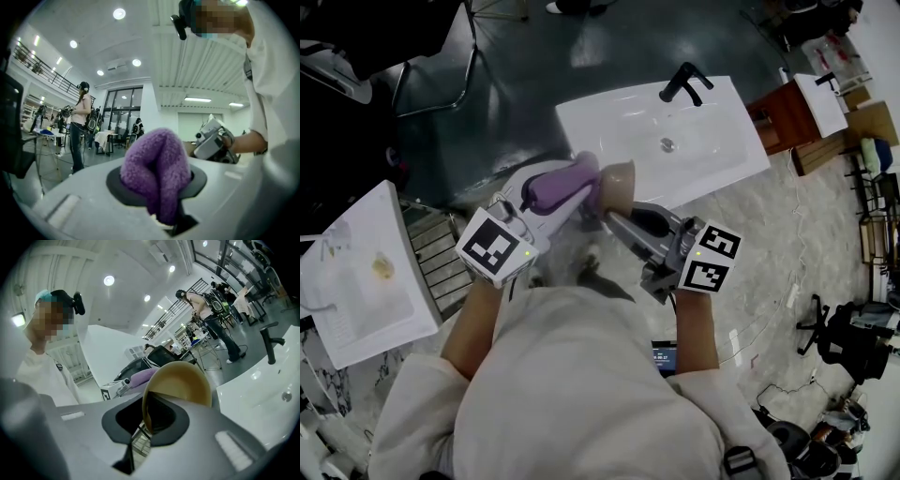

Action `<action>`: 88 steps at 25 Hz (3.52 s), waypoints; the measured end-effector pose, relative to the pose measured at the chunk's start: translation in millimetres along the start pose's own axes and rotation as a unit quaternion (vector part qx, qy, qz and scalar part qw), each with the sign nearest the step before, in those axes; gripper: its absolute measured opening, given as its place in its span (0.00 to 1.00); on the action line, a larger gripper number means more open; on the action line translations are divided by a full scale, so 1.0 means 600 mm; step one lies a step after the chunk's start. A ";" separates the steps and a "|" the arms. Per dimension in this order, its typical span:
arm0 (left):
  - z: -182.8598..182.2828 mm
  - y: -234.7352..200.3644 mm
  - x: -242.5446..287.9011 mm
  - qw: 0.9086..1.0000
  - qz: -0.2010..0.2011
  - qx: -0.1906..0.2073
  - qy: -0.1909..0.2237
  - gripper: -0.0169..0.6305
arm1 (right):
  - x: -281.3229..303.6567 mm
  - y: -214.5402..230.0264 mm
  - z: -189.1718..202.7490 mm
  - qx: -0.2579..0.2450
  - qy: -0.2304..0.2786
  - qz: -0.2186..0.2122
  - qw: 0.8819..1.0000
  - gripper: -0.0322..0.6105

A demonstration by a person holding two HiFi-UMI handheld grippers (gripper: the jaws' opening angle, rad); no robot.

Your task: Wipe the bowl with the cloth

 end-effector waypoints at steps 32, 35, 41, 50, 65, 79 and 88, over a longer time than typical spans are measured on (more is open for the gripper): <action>0.005 0.032 0.005 0.998 0.033 0.049 -0.031 0.19 | -0.007 0.009 0.002 0.003 0.002 0.039 0.999 0.07; 0.003 0.024 0.010 0.998 0.014 0.056 -0.035 0.20 | -0.004 0.004 0.002 -0.001 -0.005 0.026 1.000 0.07; 0.017 0.012 0.014 0.996 0.010 0.060 -0.059 0.20 | -0.004 -0.003 -0.003 0.006 0.007 0.008 1.000 0.07; 0.046 0.029 0.008 0.995 0.042 0.047 -0.082 0.20 | -0.011 0.002 -0.006 0.019 0.025 0.018 0.999 0.07; 0.022 0.038 0.008 0.996 0.059 0.044 -0.057 0.20 | -0.011 0.017 0.008 0.018 0.007 0.061 0.998 0.07; 0.022 0.016 0.016 0.996 0.022 0.054 -0.061 0.20 | -0.006 -0.005 -0.001 0.004 -0.009 0.014 1.000 0.07; 0.045 0.029 0.011 0.994 0.056 0.038 -0.081 0.20 | -0.009 0.001 -0.002 0.020 0.018 0.017 0.999 0.07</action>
Point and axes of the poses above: the fingertips, and each gripper's own axes: x forward along the fingers, y to its right, z out of its underside, the point moved 9 cm from there along -x, backward along the fingers, and after that the axes turned 8 degrees about y, right-handed, at the moved point
